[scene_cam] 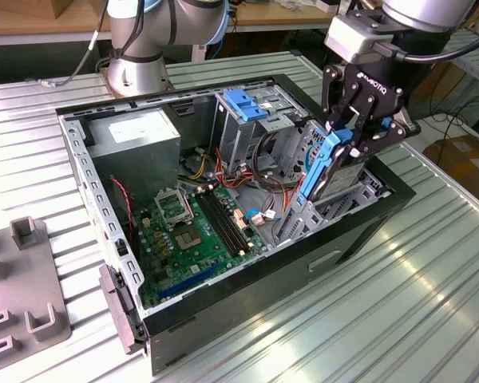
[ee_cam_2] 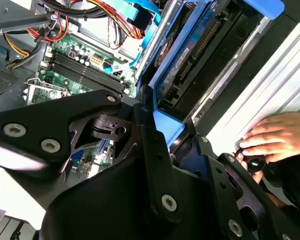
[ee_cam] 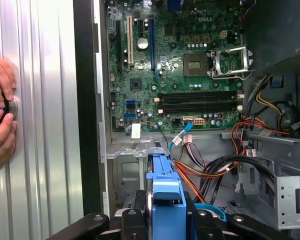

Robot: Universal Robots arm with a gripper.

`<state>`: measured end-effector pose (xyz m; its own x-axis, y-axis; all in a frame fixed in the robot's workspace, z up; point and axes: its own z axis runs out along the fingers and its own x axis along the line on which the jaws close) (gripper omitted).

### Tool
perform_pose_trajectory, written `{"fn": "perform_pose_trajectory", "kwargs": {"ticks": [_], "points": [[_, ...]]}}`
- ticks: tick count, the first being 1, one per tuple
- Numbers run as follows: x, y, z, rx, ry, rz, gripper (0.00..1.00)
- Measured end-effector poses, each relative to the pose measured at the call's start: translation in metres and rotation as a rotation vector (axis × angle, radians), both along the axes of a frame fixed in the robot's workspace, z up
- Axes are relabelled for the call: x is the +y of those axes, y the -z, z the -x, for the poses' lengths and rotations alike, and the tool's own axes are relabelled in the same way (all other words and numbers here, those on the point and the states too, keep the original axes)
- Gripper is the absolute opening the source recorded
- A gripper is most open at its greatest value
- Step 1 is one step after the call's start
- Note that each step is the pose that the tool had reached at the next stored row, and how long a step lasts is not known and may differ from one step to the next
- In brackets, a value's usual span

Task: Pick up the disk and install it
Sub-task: 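Insert the disk into the insertion slot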

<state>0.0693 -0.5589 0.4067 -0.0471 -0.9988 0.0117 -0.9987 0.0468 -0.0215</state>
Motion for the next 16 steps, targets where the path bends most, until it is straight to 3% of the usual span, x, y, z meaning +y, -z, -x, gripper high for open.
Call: {"fn": "perform_pose_trajectory", "kwargs": {"ticks": [8,9,16], "points": [[-0.0001,0.0136,0.0002,0.0010,0.000,0.0008,0.37],[-0.0001,0.0176,-0.0002,0.0001,0.000,-0.0027,0.37],[-0.0001,0.0173,0.0000,0.0013,0.000,0.0002,0.37]]}}
